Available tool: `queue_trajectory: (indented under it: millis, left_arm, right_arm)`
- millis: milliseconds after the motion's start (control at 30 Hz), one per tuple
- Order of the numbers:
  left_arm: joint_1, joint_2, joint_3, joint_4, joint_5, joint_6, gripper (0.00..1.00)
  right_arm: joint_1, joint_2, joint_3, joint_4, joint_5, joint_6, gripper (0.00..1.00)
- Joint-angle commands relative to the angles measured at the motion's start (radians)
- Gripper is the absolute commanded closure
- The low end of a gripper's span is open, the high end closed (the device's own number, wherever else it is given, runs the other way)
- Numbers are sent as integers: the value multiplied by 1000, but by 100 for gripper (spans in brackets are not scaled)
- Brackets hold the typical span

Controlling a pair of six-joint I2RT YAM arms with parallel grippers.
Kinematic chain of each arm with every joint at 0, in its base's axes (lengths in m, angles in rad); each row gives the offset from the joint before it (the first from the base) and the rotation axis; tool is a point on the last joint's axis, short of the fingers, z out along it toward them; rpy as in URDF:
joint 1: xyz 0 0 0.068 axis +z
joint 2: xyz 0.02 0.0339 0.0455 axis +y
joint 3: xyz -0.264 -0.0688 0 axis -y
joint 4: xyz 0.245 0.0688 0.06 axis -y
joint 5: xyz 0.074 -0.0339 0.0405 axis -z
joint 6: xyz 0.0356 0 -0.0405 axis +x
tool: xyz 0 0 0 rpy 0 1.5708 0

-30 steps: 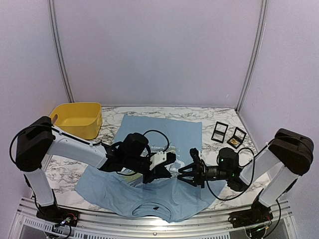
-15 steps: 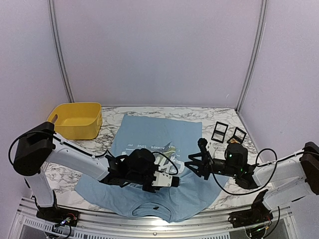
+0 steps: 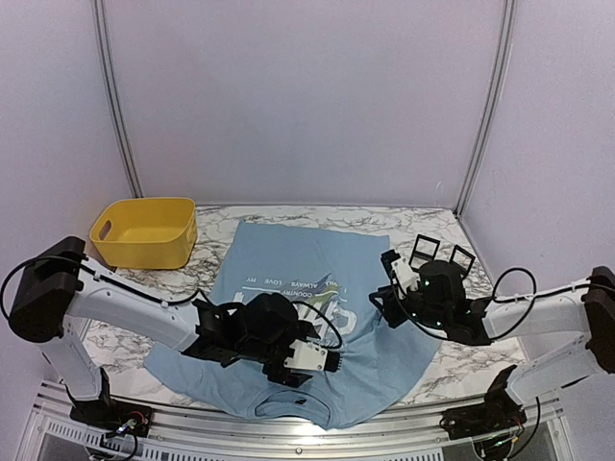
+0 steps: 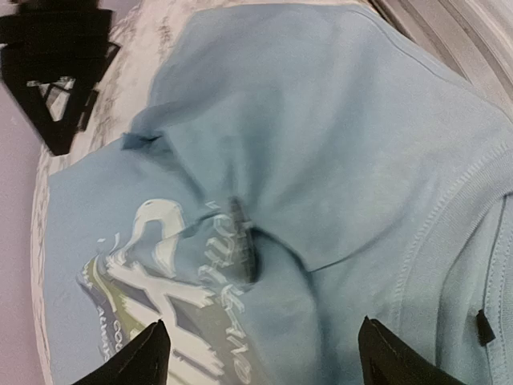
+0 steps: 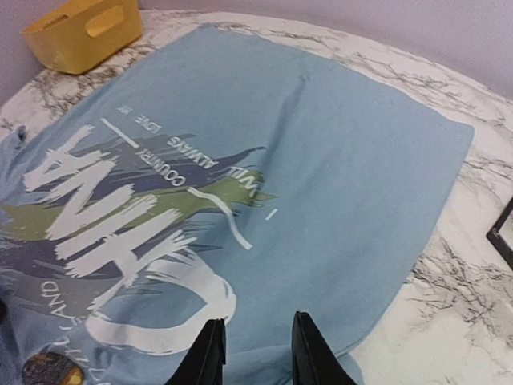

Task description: Pin the brooch onto the clothing

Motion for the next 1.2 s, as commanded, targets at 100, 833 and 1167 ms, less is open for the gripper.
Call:
queue_trajectory:
  millis: [100, 833, 1167]
  left_arm:
    - [292, 8, 111, -64, -9, -661, 31]
    - [584, 426, 541, -297, -368, -869, 38]
    - [582, 210, 445, -175, -371, -820, 26]
  right_arm:
    - [-134, 341, 348, -298, 111, 107, 93]
    - [-388, 1017, 1251, -697, -28, -48, 99]
    - [-415, 673, 1074, -729, 202, -52, 74]
